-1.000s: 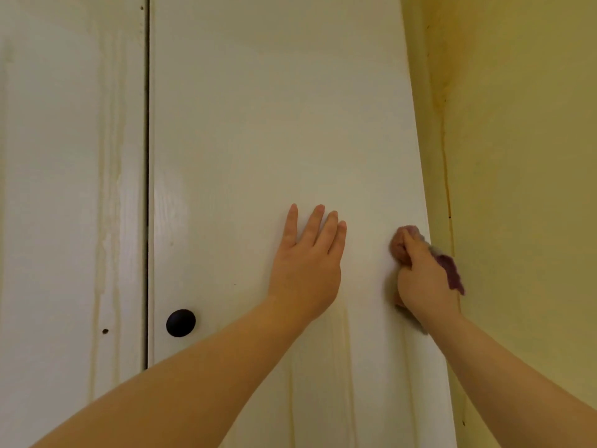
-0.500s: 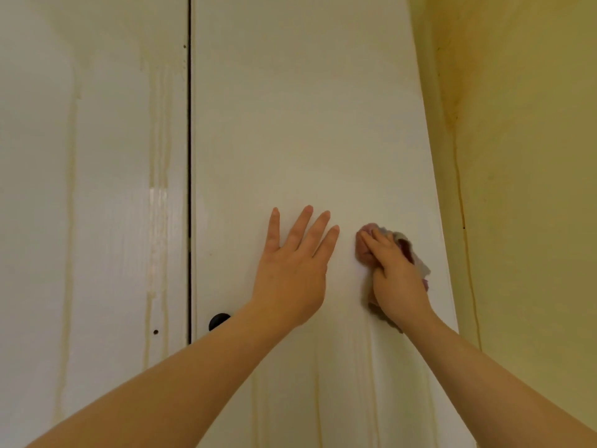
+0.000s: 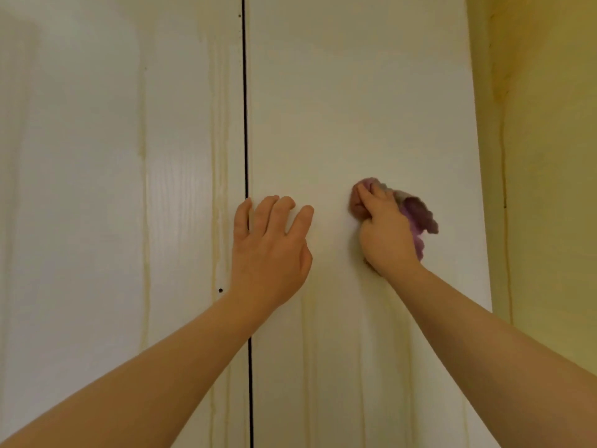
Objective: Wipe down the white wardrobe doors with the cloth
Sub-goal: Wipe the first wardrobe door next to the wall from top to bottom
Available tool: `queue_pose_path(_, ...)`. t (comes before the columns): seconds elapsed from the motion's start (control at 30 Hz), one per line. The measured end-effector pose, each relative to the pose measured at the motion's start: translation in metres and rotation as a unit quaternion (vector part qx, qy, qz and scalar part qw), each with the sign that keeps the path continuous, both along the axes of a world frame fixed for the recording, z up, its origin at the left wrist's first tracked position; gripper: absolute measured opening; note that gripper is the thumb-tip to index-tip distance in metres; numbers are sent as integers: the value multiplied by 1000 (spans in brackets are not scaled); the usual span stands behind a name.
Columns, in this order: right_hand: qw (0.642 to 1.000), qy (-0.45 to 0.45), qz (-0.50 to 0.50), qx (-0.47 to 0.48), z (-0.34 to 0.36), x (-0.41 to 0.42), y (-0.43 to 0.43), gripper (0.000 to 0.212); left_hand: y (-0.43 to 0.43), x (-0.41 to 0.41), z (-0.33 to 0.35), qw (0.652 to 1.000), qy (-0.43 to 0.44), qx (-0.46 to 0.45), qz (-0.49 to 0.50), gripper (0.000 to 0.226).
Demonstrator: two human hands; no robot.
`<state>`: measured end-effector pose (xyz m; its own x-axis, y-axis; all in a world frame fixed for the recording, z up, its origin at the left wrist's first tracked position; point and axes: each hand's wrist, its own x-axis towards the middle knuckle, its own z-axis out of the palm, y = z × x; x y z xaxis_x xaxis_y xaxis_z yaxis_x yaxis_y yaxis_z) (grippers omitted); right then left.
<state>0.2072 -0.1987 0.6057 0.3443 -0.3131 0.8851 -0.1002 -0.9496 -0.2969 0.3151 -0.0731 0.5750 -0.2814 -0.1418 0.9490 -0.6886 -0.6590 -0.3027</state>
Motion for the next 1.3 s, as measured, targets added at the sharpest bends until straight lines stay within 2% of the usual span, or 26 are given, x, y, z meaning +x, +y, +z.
queue_pose_path(0.13,987,56,44,-144,-40,22,27,55,19,11,-17,999,36,12,12,47)
queue_pose_path(0.33,989,49,26,-137,-8,30,44,62,43,21,-10,991,119,29,60,88)
queue_pose_path(0.4,986,44,35,-160,-19,38,52,63,48,24,-12,989,127,41,69,92)
queue_pose_path(0.47,971,28,44,-232,-41,40,50,59,54,26,-15,988,120,48,79,91)
queue_pose_path(0.57,953,46,-12,-300,-42,30,43,56,59,28,-19,989,106,65,85,89)
queue_pose_path(0.73,973,83,9,-217,-10,35,59,56,59,28,-15,990,89,67,86,88)
queue_pose_path(0.9,955,83,24,-285,-49,29,44,58,61,26,-20,992,67,74,72,72)
queue_pose_path(1.0,974,91,35,-203,-37,22,50,54,61,19,-20,996,21,71,51,56)
queue_pose_path(1.1,985,92,74,-123,-29,21,56,71,58,13,-21,997,-4,72,22,49)
queue_pose_path(1.2,991,45,123,-33,-33,16,61,62,55,14,-24,996,-2,90,25,50)
queue_pose_path(1.3,991,21,136,11,-35,14,63,58,54,16,-26,992,12,117,40,49)
